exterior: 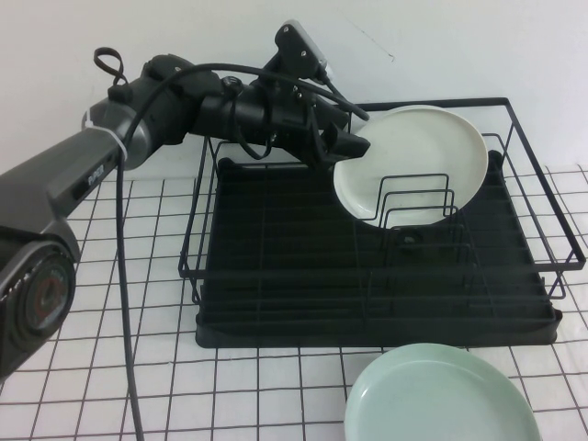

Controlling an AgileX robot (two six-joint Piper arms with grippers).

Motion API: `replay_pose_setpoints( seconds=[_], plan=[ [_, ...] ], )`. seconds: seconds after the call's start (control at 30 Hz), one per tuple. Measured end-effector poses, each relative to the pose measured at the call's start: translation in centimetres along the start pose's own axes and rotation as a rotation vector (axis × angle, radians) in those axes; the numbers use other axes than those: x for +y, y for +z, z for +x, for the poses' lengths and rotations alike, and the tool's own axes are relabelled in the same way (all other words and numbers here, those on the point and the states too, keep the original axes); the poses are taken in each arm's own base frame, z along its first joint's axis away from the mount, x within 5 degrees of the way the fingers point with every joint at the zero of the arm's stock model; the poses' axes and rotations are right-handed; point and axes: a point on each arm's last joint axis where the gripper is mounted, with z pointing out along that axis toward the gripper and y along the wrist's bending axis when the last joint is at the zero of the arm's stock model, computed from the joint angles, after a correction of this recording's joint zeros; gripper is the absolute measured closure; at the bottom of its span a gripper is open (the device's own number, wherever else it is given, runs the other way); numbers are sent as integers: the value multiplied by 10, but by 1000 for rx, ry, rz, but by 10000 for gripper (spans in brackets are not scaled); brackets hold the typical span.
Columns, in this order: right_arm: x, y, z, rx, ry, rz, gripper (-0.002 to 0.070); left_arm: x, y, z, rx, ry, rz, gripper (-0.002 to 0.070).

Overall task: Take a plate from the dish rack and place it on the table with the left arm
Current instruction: Grasp the plate from the shelf

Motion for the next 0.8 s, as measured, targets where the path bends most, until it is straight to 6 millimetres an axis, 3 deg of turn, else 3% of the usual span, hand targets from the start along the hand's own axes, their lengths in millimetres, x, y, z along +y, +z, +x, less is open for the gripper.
replay_pose_setpoints(
  seconds=[0.27, 0.43, 0.8],
  plan=[
    [0, 0, 0, 0, 0, 0, 678, 3, 8, 12, 11, -20, 6, 249],
    [0, 0, 0, 0, 0, 0, 678, 4, 13, 19, 8, -28, 13, 288],
    [0, 0, 0, 0, 0, 0, 678, 5, 17, 21, -19, -49, 13, 312]
  ],
)
